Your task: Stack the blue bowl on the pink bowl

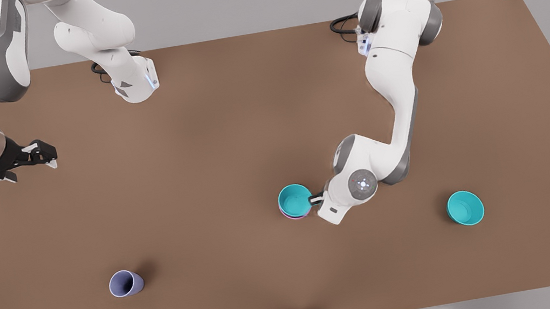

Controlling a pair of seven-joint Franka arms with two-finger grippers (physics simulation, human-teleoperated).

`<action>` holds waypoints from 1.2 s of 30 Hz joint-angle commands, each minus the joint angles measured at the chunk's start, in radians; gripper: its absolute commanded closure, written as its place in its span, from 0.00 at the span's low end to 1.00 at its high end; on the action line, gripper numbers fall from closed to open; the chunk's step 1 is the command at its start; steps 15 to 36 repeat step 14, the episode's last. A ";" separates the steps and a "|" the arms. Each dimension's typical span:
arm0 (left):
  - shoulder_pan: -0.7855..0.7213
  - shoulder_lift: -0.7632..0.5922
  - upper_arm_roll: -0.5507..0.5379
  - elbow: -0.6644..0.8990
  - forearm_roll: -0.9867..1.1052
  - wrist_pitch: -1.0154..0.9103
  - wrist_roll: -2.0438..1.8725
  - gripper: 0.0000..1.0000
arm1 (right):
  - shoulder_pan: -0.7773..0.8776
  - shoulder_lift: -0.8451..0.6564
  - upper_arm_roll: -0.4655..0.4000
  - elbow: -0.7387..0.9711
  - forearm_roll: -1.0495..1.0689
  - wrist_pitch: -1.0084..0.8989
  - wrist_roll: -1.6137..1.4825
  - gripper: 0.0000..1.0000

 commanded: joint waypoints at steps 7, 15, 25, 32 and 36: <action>0.254 -0.551 -0.013 -0.170 0.213 -0.561 0.490 0.00 | 0.000 -0.005 0.000 0.000 0.001 0.001 0.003 0.00; 0.246 -0.611 0.026 -0.263 0.190 -0.493 0.581 0.00 | 0.014 -0.002 0.000 -0.015 0.003 -0.001 0.026 0.00; 0.246 -0.611 0.026 -0.263 0.190 -0.493 0.581 0.00 | 0.014 -0.002 0.000 -0.015 0.003 -0.001 0.026 0.00; 0.246 -0.611 0.026 -0.263 0.190 -0.493 0.581 0.00 | 0.014 -0.002 0.000 -0.015 0.003 -0.001 0.026 0.00; 0.246 -0.611 0.026 -0.263 0.190 -0.493 0.581 0.00 | 0.014 -0.002 0.000 -0.015 0.003 -0.001 0.026 0.00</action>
